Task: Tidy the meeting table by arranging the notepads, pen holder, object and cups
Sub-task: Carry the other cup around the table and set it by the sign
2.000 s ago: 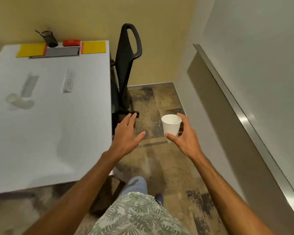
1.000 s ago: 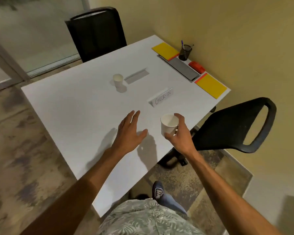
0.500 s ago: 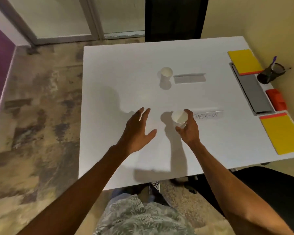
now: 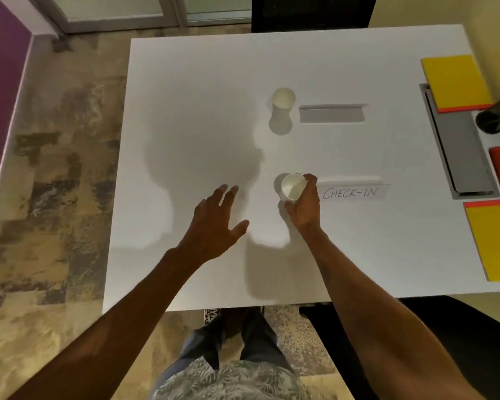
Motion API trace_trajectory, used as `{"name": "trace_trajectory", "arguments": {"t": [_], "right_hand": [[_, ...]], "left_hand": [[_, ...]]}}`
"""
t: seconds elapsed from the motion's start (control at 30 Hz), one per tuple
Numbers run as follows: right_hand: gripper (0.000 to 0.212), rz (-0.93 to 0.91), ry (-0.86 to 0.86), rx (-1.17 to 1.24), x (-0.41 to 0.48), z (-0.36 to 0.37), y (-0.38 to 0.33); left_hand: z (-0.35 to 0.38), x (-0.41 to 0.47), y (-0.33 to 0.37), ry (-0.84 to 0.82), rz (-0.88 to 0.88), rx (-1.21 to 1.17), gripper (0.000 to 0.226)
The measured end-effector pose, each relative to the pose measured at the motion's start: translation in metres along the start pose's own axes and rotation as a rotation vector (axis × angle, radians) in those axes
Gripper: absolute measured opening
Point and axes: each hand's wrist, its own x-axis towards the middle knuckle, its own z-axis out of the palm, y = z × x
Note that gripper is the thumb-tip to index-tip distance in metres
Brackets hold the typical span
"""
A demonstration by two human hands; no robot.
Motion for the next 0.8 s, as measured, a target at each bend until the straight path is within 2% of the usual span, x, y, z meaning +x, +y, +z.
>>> {"name": "trace_trajectory", "arguments": {"t": [0.3,0.6,0.8], "right_hand": [[0.067,-0.004,-0.014,-0.019,0.009,0.007,0.003],[0.069,-0.038,-0.025,-0.019,0.010,0.007,0.003],[0.083,-0.002,-0.103,-0.045,0.007,0.003,0.000]], "left_hand": [[0.004,-0.004,-0.001,-0.047,-0.045,-0.019,0.078],[0.001,-0.005,0.002,0.008,-0.067,-0.010,0.076],[0.002,-0.012,0.005,0.017,-0.067,-0.005,0.076]]}}
